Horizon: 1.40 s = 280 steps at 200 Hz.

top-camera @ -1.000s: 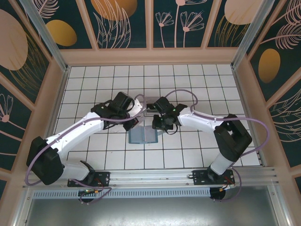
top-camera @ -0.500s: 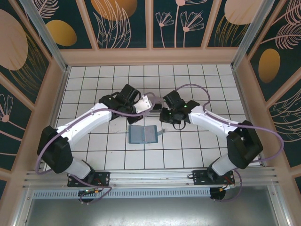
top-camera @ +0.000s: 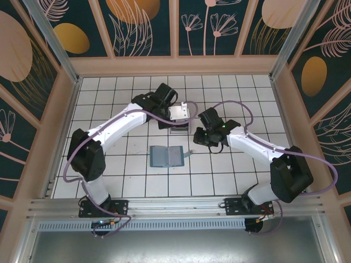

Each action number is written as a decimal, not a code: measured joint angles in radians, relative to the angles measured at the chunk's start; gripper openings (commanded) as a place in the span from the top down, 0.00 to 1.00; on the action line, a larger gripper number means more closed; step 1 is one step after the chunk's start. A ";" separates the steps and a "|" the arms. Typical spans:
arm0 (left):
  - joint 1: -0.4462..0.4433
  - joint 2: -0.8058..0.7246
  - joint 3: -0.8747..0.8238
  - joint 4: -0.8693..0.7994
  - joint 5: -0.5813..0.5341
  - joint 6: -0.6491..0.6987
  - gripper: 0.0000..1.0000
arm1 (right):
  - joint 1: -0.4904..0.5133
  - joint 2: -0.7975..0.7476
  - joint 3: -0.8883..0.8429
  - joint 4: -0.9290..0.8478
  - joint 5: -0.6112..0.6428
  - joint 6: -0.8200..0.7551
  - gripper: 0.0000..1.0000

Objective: Take the credit cards out of the card holder

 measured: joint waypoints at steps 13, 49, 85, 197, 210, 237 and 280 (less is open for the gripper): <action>0.000 0.039 0.052 -0.015 -0.008 0.015 1.00 | -0.005 -0.003 -0.009 0.000 0.000 0.000 0.75; 0.000 0.120 0.155 -0.049 -0.042 0.047 1.00 | -0.010 -0.016 -0.025 0.000 0.000 0.001 0.75; 0.000 0.185 0.230 -0.077 -0.059 0.073 1.00 | -0.010 -0.026 -0.032 0.002 0.000 0.003 0.75; 0.000 0.289 0.290 -0.120 -0.071 0.096 1.00 | -0.010 -0.052 -0.066 0.008 0.000 0.013 0.75; 0.000 0.300 0.290 -0.119 -0.070 0.097 1.00 | -0.010 -0.052 -0.068 0.009 -0.001 0.019 0.75; -0.002 0.313 0.296 -0.120 -0.071 0.097 1.00 | -0.011 -0.053 -0.069 0.009 -0.003 0.024 0.75; -0.002 0.326 0.311 -0.120 -0.072 0.097 0.90 | -0.013 -0.053 -0.070 0.011 -0.004 0.027 0.75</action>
